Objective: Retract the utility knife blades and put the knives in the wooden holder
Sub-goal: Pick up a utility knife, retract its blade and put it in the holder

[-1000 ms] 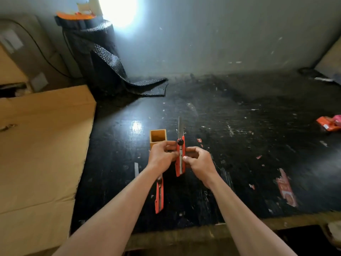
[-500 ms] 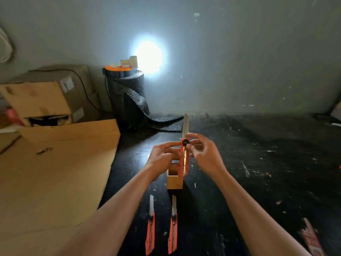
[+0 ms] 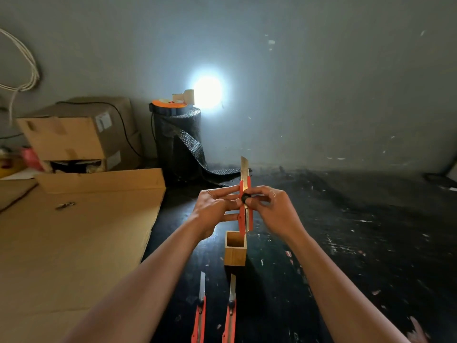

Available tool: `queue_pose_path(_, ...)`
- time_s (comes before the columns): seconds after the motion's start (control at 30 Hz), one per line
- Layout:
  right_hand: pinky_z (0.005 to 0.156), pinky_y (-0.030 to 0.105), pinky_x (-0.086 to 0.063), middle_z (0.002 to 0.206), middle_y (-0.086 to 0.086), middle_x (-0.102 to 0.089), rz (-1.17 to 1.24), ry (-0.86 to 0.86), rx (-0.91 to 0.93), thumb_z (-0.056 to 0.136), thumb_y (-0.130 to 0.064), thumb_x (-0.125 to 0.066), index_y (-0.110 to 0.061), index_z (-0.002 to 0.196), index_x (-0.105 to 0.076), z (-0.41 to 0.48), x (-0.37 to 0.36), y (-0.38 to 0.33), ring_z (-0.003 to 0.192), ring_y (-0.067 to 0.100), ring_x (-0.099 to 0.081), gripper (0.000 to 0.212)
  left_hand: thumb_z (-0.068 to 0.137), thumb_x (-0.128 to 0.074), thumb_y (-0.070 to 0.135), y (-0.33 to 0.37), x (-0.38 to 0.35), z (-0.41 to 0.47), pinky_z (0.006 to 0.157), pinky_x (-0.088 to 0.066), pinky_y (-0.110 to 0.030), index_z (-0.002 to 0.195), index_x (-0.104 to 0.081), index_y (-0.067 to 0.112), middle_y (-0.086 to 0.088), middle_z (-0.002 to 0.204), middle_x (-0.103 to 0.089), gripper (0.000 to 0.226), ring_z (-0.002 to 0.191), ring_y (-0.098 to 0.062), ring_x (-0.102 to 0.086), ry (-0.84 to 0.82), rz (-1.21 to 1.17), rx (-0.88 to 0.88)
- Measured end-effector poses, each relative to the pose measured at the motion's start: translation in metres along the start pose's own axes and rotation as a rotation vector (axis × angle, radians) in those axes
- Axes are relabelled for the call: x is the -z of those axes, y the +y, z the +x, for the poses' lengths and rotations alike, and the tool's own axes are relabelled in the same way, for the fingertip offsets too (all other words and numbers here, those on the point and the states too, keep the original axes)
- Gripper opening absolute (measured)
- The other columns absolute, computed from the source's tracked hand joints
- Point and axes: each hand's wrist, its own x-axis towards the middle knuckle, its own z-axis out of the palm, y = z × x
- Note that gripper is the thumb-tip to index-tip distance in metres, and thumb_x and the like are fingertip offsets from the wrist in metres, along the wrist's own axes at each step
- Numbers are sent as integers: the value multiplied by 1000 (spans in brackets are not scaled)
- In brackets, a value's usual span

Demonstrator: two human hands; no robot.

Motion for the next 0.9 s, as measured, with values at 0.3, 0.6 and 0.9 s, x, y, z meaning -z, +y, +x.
queue_pose_path(0.3,83,12,-47,114,-2,-74,-79,-52,21,94,-17,-70,-17,114,-73,-8,-3,0,101,8,-65,20,92,-65,-11,4,6,0,57,-63,-29,118,-76,10,-7,94,-83,35,78,-21,-82,26,-27,47)
queue_pose_path(0.6,87,17,-51,109,-10,-72,-87,-109,-10,93,-18,-71,-23,110,-72,-21,-9,8,102,7,-66,18,91,-69,-7,13,0,5,51,-59,-21,124,-72,8,-5,96,-79,36,67,-9,-80,128,84,-47)
queue_pose_path(0.9,73,4,-40,110,-16,-62,-85,-72,-6,96,-19,-67,-27,120,-66,-25,-15,-1,102,3,-59,25,91,-68,-10,17,-4,2,51,-58,-18,133,-66,5,-1,95,-76,44,65,-4,-78,150,147,-110)
